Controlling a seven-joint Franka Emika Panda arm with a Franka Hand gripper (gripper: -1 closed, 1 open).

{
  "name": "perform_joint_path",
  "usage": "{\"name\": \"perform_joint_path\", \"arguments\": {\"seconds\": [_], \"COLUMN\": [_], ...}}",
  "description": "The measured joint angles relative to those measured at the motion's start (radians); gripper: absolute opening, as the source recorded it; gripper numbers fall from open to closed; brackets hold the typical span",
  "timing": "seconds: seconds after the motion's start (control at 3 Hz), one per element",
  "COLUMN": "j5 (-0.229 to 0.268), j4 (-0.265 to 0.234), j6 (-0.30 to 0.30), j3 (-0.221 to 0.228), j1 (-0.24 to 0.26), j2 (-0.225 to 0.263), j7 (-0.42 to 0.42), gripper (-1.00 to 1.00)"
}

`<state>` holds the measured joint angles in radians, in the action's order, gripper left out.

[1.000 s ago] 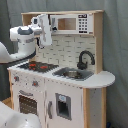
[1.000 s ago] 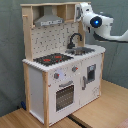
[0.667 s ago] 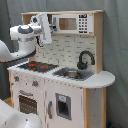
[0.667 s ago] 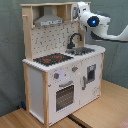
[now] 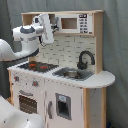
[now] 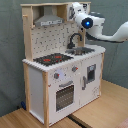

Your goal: Play with the kitchen

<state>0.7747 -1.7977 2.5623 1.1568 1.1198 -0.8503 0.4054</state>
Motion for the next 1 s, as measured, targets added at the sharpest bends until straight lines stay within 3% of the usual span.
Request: {"name": "perform_joint_path", "arguments": {"seconds": [0.33, 0.67, 1.0], "j5": [0.000, 0.001, 0.001], "j4": [0.056, 0.072, 0.072], "j6": [0.000, -0.042, -0.051], "j3": [0.046, 0.022, 0.019], "j1": [0.069, 0.004, -0.007], "j2": [-0.001, -0.010, -0.010], "j7": [-0.001, -0.005, -0.006], "gripper": [-1.00, -1.00, 1.00]}}
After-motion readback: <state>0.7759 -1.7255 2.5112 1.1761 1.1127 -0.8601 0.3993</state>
